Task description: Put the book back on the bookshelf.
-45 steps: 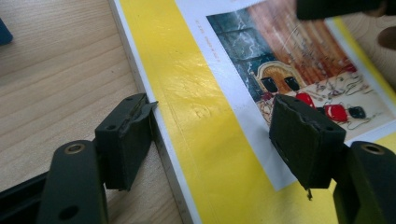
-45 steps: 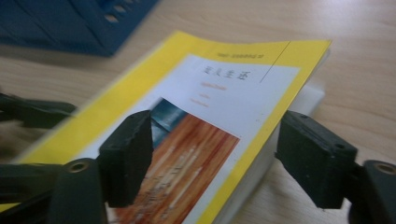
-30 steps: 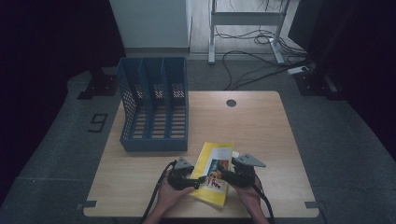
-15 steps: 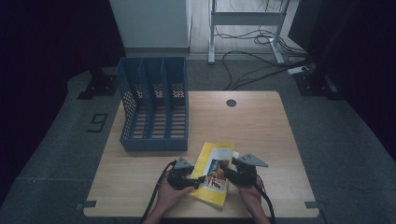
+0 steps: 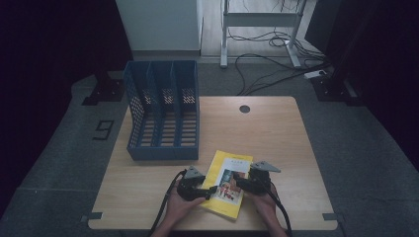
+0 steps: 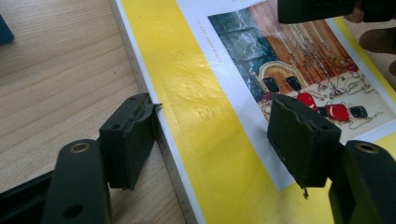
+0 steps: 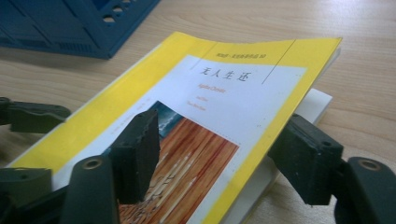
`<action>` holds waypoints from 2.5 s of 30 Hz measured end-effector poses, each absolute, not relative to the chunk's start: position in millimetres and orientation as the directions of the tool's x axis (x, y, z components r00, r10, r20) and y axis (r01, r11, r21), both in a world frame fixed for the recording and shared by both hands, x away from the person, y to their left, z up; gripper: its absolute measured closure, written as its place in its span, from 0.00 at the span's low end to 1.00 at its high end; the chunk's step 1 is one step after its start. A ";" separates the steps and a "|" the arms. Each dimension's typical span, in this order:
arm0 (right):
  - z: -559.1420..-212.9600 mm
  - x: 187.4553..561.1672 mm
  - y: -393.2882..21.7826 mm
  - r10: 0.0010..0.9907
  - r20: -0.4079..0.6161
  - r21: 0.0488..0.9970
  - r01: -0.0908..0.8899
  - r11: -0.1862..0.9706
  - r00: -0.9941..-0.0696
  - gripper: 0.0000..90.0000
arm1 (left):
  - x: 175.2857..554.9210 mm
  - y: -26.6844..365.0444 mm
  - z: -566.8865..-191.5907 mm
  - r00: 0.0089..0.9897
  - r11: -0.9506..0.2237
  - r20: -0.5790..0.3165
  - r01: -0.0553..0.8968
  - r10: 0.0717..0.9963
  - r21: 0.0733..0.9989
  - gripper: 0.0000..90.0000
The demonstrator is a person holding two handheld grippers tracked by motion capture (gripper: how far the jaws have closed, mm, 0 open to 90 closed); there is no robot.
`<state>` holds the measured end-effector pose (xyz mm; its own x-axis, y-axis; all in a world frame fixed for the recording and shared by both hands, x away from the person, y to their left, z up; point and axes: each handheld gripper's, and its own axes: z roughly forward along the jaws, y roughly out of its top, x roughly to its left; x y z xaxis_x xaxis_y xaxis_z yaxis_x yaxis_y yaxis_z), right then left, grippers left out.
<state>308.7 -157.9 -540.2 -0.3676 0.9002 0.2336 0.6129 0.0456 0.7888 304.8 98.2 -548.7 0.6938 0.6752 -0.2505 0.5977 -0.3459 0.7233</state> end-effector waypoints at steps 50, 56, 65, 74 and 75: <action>-522.5 321.1 -160.3 0.818 0.315 0.810 0.585 0.034 -0.482 0.91 | 307.8 98.2 -548.8 0.680 -0.320 -0.274 0.612 0.680 0.723 0.36; -518.6 316.7 -156.4 0.823 0.289 0.828 0.559 0.041 -0.488 0.93 | 310.2 98.6 -549.3 0.676 -0.304 -0.297 0.621 0.675 0.723 0.35; -510.3 310.7 -153.9 0.808 0.299 0.848 0.530 0.019 -0.508 0.95 | 314.4 98.7 -549.7 0.675 -0.282 -0.339 0.635 0.655 0.719 0.34; -498.9 301.9 -151.7 0.789 0.291 0.869 0.494 0.018 -0.541 0.95 | 316.0 99.7 -547.8 0.683 -0.265 -0.366 0.635 0.632 0.726 0.33; -498.9 301.9 -151.7 0.789 0.291 0.869 0.494 0.018 -0.541 0.95 | 316.0 99.7 -547.8 0.683 -0.265 -0.366 0.635 0.632 0.726 0.33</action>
<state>301.9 -151.7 -498.9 -0.5409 0.7891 0.2911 0.4940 0.0179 0.8693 316.0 99.7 -547.8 0.6827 0.6323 -0.3662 0.6346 -0.2647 0.7261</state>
